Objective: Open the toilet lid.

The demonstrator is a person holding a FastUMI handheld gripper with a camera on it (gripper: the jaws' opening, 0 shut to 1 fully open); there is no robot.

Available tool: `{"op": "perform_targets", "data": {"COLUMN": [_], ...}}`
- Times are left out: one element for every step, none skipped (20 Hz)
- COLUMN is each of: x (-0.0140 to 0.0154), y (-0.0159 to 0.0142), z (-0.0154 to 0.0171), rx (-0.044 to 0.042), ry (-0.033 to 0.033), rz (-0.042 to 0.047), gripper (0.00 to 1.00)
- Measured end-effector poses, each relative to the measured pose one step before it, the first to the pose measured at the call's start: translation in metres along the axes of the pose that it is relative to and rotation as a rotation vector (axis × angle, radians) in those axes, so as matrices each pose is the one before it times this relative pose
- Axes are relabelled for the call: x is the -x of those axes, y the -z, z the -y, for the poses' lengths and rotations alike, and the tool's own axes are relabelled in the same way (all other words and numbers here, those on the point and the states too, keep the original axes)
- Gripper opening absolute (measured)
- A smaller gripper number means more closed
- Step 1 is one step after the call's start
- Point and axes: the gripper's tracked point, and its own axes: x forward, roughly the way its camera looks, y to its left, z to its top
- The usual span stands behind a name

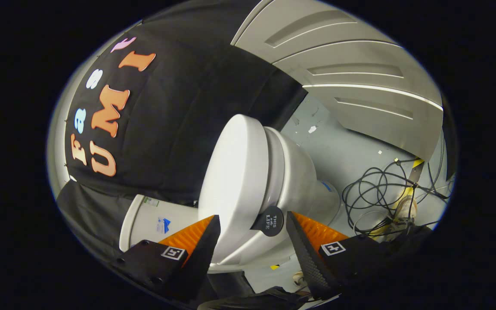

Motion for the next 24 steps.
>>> {"op": "perform_targets", "data": {"x": [-0.00215,-0.00182,-0.00168,-0.00016,-0.00078,-0.00427,-0.00335,-0.00524,-0.00266,-0.00242,-0.0005,-0.00032,0.0,0.00024,0.0001,-0.00022,-0.00033,-0.00028,-0.00102,-0.00051,-0.00125,-0.00129,-0.00069,0.00121], "y": [0.00096,-0.0003,-0.00052,-0.00373,-0.00212,-0.00294,0.0025,0.00327,-0.00062,-0.00031,-0.00066,-0.00139,-0.00114,-0.00154,-0.00055,-0.00062,0.0015,0.00164,0.00038,-0.00031,0.00207,0.00148,0.00257,-0.00264], "z": [0.00295,0.00242,0.00272,0.00142,-0.00092,0.00134,0.00227,0.00133,0.00161,0.00062,-0.00233,-0.00249,-0.00294,-0.0012,0.00045,-0.00006,0.00009,0.00143,0.00276,0.00049,-0.00182,-0.0001,0.0074,-0.00172], "rx": [-0.0091,-0.01759,-0.01731,-0.01767,-0.02099,-0.02619,-0.02895,-0.0258,-0.01401,-0.00547,-0.00291,-0.00223,-0.00343,-0.00416,-0.00359,-0.00492,-0.0032,-0.00142,0.00506,0.00406,0.00138,0.00172,0.01304,-0.00296], "ry": [0.01152,0.00479,0.00356,-0.00465,-0.01134,-0.00568,-0.00428,-0.00545,-0.00052,-0.00206,-0.00773,-0.01133,-0.01538,-0.00976,-0.00134,-0.0013,0.00123,0.00473,0.01137,0.00109,-0.00373,0.002,0.02814,-0.00748], "rz": [-0.02111,-0.01534,-0.0062,0.00283,0.0056,-0.00035,-0.0138,-0.01632,-0.00871,0.0016,0.00602,0.00573,0.00399,0.006,0.00271,-0.00024,-0.00513,-0.00718,-0.00245,-0.00227,-0.00505,-0.00741,-0.00061,0.00037], "gripper": [0.99,0.99,0.99,0.98,0.98,0.98,0.97,0.96,0.96,0.95,0.88,0.86,0.84,0.81,0.74,0.74,0.74,0.74,0.62,0.5,0.47,0.47,0.39,0.3]}}
